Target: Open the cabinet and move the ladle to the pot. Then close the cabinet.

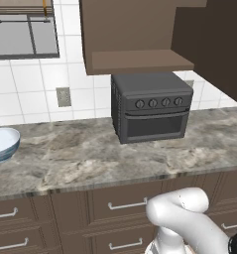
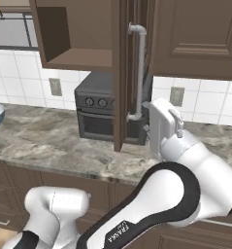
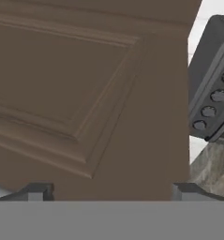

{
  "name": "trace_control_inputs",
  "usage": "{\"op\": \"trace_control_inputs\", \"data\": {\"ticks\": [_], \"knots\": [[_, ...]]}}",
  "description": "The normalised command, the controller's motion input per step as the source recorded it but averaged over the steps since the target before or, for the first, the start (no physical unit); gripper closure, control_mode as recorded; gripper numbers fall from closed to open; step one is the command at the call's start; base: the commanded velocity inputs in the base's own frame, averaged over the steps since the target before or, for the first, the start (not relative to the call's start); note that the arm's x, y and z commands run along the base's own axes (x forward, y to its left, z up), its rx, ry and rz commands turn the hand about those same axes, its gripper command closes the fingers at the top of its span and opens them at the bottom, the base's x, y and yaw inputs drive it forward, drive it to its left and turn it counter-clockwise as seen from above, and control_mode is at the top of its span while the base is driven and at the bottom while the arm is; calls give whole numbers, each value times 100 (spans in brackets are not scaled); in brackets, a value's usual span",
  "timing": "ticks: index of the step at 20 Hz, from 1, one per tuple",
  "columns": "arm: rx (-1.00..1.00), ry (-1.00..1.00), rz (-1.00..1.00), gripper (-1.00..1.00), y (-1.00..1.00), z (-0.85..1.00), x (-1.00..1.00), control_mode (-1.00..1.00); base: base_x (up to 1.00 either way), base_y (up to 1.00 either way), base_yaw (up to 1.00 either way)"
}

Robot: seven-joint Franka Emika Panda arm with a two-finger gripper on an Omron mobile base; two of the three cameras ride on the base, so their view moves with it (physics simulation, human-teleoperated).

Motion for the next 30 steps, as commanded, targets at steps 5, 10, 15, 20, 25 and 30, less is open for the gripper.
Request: {"op": "trace_control_inputs", "data": {"ticks": [5,10,15,20,25,30], "knots": [[2,-13,12,-100,72,1,0,-100,0,0,0],[0,-12,6,-100,98,14,1,-100,0,0,0],[0,-5,1,-100,100,20,24,-100,0,0,0],[-1,0,0,-100,98,15,52,-100,0,0,0],[-1,0,0,-100,75,10,64,-100,0,0,0],[0,0,0,-100,61,1,65,-100,0,0,0]]}}
